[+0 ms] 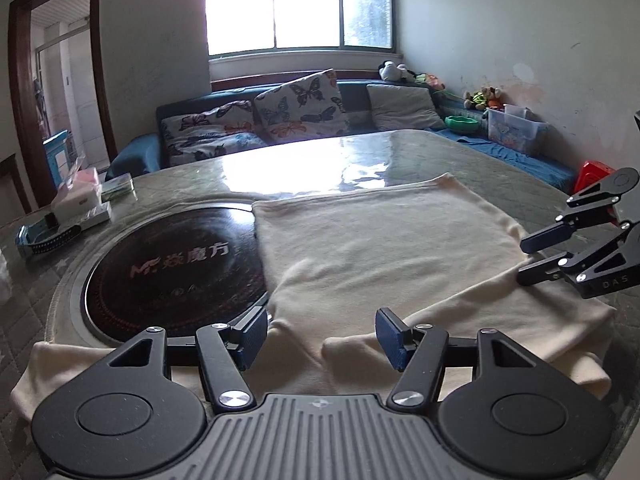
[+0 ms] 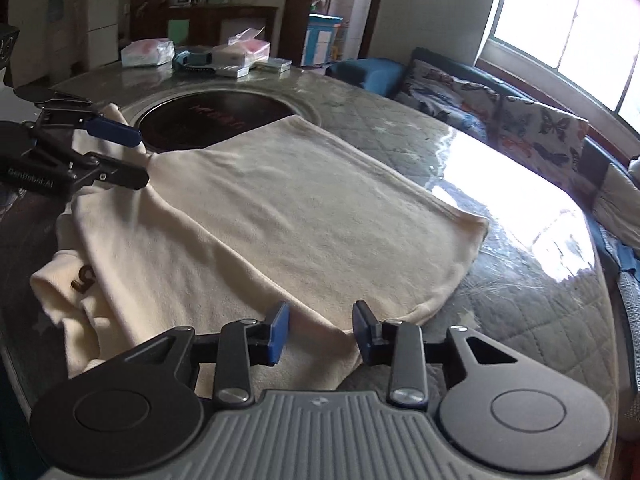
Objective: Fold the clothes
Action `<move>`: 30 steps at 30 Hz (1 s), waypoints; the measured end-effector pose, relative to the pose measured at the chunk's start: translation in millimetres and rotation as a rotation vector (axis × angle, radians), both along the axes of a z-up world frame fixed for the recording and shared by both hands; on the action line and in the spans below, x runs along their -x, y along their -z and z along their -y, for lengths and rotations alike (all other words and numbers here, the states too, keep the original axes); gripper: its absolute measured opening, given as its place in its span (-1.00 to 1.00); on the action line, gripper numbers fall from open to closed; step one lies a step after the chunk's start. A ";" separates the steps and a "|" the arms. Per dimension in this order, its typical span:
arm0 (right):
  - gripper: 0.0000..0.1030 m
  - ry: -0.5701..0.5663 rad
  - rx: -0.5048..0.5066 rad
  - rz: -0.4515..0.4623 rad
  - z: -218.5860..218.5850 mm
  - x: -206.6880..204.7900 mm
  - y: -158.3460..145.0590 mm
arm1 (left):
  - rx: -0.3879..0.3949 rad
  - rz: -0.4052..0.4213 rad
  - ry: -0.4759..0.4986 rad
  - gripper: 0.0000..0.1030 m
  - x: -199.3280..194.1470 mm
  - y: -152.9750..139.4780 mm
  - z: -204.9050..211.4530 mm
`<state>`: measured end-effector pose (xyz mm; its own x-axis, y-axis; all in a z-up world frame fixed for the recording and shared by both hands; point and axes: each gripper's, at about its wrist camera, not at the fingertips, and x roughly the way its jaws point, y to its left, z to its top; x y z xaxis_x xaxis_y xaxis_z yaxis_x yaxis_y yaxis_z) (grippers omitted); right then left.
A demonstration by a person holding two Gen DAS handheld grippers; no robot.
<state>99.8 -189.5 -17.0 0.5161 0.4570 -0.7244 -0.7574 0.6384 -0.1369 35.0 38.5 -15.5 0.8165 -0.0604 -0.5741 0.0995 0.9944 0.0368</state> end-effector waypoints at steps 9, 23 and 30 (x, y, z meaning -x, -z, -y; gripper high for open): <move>0.07 0.108 -0.070 -0.063 28.0 -13.5 1.4 | 0.007 -0.034 -0.048 0.31 -4.8 6.1 -15.7; 0.04 0.136 -0.221 -0.155 22.4 -27.0 7.1 | 0.002 -0.037 -0.108 0.30 -4.0 6.5 -25.1; 0.05 0.208 -0.235 -0.164 44.0 -27.0 9.6 | 0.009 -0.057 -0.149 0.30 -7.0 14.2 -36.1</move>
<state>126.8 -233.5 -26.6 0.5013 0.5183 -0.6929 -0.6080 0.7808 0.1442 42.0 74.6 -29.7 0.7828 0.0536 -0.6199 -0.0472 0.9985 0.0267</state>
